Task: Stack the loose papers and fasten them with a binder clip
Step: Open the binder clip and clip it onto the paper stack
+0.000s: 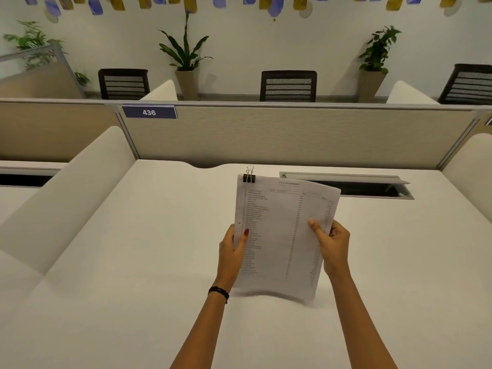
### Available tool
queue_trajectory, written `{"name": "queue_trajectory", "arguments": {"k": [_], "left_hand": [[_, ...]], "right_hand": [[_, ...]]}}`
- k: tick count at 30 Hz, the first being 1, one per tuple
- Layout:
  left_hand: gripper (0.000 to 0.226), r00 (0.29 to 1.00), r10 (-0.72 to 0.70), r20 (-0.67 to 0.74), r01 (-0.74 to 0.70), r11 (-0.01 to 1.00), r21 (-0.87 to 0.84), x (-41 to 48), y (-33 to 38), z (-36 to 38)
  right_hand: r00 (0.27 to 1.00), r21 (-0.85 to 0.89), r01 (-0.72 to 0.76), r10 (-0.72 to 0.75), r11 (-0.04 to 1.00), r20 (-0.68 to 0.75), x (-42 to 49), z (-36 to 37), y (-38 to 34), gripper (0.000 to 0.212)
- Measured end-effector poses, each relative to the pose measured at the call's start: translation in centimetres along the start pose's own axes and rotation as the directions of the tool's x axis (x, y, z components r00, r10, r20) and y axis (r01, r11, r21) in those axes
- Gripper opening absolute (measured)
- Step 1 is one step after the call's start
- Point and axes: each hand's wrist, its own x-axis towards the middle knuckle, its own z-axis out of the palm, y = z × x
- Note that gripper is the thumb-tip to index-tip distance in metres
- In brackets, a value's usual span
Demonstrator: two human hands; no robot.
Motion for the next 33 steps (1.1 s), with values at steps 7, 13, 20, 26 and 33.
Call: {"name": "queue_trajectory", "arguments": {"k": [7,13,20,26,33], "left_hand": [[0.017,0.997,-0.01,-0.077,0.012,0.999,0.03,0.0,-0.5,0.5],[0.021,0.984,-0.075,-0.163,0.069,0.997,-0.043,1.0,-0.8,0.4],[0.019,0.978,-0.13,-0.163,0.126,0.991,-0.036,2.4,-2.0,-0.6],[0.022,0.968,-0.21,-0.136,0.202,0.977,-0.07,3.1,-3.2,-1.5],[0.024,0.97,-0.193,-0.151,0.194,0.981,-0.006,5.2,-4.8,-3.1]], "right_hand": [[1.0,-0.031,0.001,0.0,1.0,0.029,0.7,0.0,0.2,0.007],[0.968,-0.153,-0.11,0.141,0.982,0.209,0.5,-0.4,2.8,0.029],[0.92,-0.222,-0.218,0.276,0.95,0.279,-0.6,-0.2,5.7,0.033],[0.947,-0.248,-0.177,0.234,0.952,0.221,0.8,1.6,6.9,0.038],[0.954,-0.203,-0.157,0.201,0.967,0.222,5.5,5.3,6.5,0.033]]}}
